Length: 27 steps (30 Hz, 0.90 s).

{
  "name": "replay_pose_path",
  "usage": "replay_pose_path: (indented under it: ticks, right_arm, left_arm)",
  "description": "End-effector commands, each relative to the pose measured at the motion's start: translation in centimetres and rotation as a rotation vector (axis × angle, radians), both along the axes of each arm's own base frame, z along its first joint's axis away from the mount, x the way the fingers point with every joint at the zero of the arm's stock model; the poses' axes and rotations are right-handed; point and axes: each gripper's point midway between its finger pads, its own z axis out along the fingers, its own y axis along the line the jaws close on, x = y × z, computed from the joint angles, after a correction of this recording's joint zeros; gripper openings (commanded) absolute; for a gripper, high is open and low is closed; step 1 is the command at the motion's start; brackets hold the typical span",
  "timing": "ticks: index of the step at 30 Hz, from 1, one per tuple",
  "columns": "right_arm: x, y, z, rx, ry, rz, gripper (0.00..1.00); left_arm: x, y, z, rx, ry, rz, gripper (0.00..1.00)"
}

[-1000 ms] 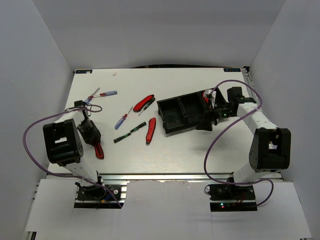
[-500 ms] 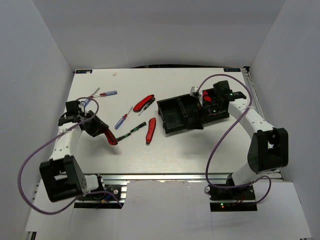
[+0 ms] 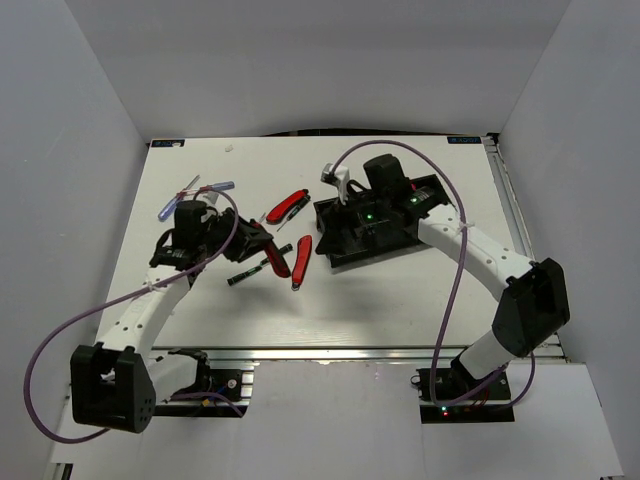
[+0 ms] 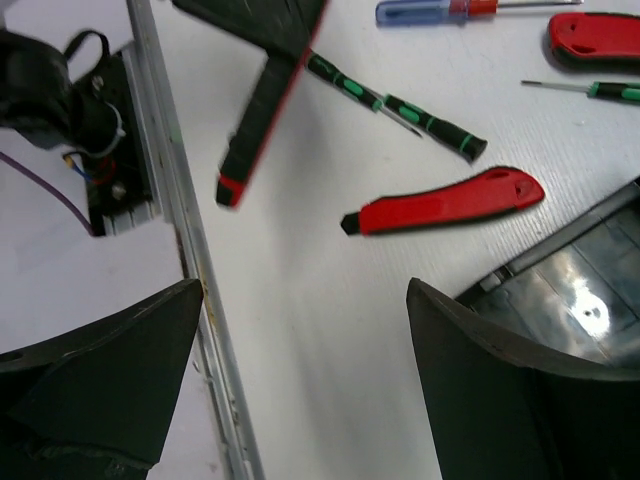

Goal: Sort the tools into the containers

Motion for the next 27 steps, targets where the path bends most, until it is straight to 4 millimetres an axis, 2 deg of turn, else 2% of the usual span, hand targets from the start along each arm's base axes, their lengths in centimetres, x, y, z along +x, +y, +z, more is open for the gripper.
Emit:
replay_pose_path:
  ticks: [1,5,11,16,22,27]
  right_arm:
    - [1.2,2.2,2.5,0.062,0.031,-0.075,0.89]
    - [0.9,3.4,2.6,0.065,0.038,-0.067,0.89]
    - [1.0,4.5,2.2,0.059,0.043,-0.073,0.88]
    - [1.8,4.6,0.6,0.03,0.055,-0.106,0.87]
    - [2.4,5.2,0.5,0.035,0.057,-0.11,0.83]
    - [2.8,5.7,-0.3,0.032,0.075,-0.11,0.74]
  left_arm:
    - [1.9,-2.2,3.6,-0.081,-0.099,-0.002,0.0]
    - [1.9,-4.6,4.6,-0.112,-0.119,-0.045,0.0]
    - [2.4,-6.8,5.5,-0.128,-0.143,-0.083,0.0]
    - [2.6,-8.2,5.6,-0.136,-0.141,-0.111,0.0]
    - [2.7,-9.5,5.6,-0.151,-0.137,-0.136,0.0]
    - [2.8,-10.1,5.5,-0.159,-0.138,-0.154,0.0]
